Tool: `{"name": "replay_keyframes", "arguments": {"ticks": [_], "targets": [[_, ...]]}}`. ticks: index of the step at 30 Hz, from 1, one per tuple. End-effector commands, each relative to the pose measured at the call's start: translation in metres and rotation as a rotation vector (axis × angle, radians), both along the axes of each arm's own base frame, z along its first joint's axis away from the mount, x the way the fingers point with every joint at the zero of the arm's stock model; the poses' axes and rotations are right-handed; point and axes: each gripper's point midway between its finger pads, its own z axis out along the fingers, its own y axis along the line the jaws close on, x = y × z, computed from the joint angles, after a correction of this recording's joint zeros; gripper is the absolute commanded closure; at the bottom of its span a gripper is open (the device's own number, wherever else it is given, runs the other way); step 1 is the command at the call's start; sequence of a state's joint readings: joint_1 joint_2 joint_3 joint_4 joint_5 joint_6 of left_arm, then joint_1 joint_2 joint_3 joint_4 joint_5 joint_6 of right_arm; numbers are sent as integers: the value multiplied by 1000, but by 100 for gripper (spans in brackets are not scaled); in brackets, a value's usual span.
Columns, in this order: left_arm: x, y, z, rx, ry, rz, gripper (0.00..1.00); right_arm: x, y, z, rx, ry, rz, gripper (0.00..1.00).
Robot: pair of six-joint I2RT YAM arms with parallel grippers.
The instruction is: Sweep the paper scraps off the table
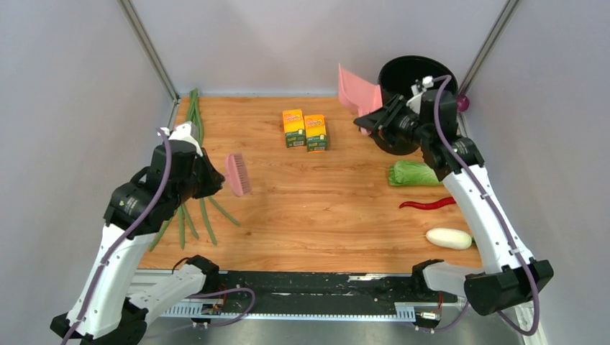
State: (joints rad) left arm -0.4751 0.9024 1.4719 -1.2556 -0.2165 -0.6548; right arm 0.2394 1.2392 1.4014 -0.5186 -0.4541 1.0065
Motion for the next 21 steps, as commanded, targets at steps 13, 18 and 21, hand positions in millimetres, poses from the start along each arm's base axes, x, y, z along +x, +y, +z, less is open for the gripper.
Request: {"name": "replay_keyframes", "arguments": {"ticks": [13, 18, 21], "targets": [[28, -21, -74, -460, -210, 213, 100, -74, 0, -222, -472, 392, -52, 100], [26, -32, -109, -542, -132, 235, 100, -79, 9, -254, -491, 416, -19, 100], [23, -41, -132, -584, -75, 230, 100, -81, 14, -270, -506, 441, 14, 100]]}}
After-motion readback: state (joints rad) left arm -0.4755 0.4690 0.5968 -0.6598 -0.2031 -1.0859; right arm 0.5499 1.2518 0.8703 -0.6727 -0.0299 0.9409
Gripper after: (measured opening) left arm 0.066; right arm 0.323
